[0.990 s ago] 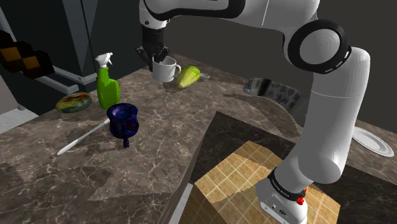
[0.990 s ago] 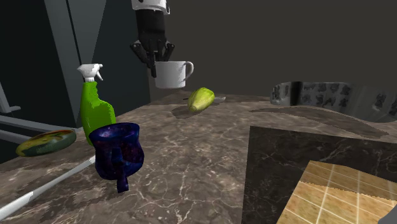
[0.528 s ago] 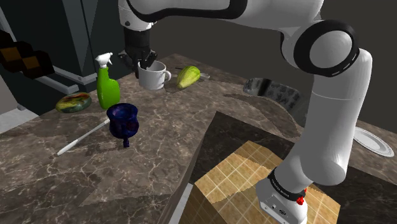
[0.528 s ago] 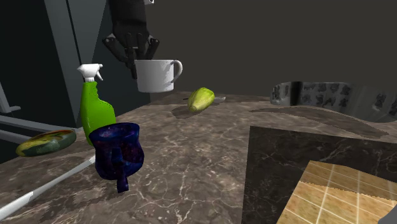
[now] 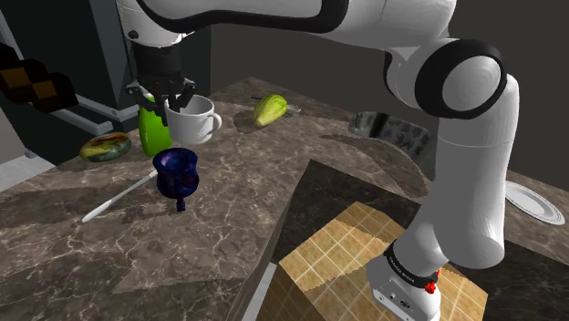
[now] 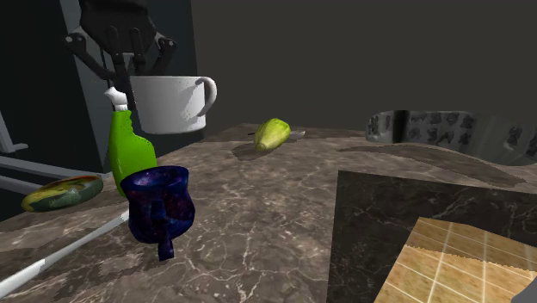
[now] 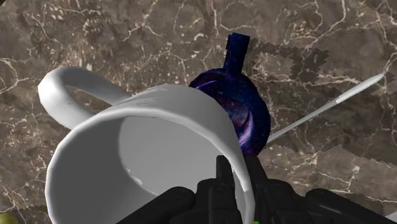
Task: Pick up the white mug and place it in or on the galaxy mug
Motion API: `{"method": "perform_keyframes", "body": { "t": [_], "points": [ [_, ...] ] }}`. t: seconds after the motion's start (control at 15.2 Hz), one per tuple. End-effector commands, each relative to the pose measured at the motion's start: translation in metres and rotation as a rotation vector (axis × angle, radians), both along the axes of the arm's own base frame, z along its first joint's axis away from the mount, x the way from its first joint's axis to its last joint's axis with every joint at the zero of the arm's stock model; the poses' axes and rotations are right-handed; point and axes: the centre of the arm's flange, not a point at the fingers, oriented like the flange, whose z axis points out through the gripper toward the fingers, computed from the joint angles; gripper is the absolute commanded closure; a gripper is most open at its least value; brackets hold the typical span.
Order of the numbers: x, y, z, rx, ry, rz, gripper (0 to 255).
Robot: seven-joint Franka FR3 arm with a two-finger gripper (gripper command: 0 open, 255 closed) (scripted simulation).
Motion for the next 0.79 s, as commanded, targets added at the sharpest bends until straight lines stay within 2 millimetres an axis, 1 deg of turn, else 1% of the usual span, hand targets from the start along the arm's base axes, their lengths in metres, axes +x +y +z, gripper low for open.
{"method": "perform_keyframes", "body": {
  "t": [0.0,0.73],
  "points": [
    [-0.016,0.027,0.001,-0.001,0.000,-0.001,255],
    [-0.016,0.027,-0.057,-0.001,0.000,-0.001,255]
  ]
}}
